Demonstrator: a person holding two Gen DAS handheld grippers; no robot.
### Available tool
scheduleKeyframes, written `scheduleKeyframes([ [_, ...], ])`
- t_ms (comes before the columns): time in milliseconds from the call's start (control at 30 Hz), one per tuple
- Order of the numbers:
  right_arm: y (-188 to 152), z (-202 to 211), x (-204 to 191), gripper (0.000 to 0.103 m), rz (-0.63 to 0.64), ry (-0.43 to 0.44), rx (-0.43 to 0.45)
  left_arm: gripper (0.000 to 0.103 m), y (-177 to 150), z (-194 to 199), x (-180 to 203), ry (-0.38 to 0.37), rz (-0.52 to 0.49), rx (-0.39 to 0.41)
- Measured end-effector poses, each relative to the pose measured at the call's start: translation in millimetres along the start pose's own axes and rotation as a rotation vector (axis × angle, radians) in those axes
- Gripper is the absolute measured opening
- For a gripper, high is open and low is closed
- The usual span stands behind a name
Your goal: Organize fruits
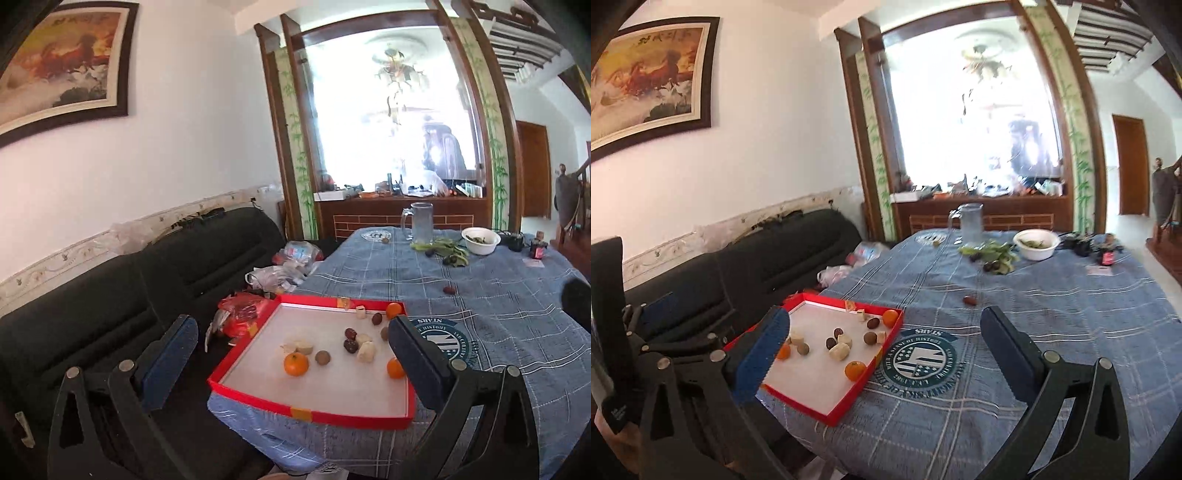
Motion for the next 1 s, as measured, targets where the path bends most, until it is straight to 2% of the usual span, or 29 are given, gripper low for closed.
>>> scheduleKeyframes([
  [233,-9,24,-10,0.103,0.042,-0.023,0.042,0.103,2,7,-19,0.034,0.078,0.018],
  [400,-12,18,-2,0.103,0.01,-0.039,0.044,0.103,-1,6,-14,0.01,0.047,0.008],
  [600,-14,12,0,0.103,-0.039,-0.035,0.03,0.103,-7,12,-19,-0.008,0.056,-0.003],
  [1000,-17,14,-12,0.103,0.012,-0.033,0.028,0.103,-9,15,-10,-0.062,0.057,-0.022],
])
Point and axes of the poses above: each gripper's, at about its wrist camera, not at the fingertips, and z roughly against the way its jaws point, x to its right, y to its top, the point moved 8 cm from there along -z, roughly the way its jaws point, and after that the axes turned 2 degrees about y, right-handed, at the moved point
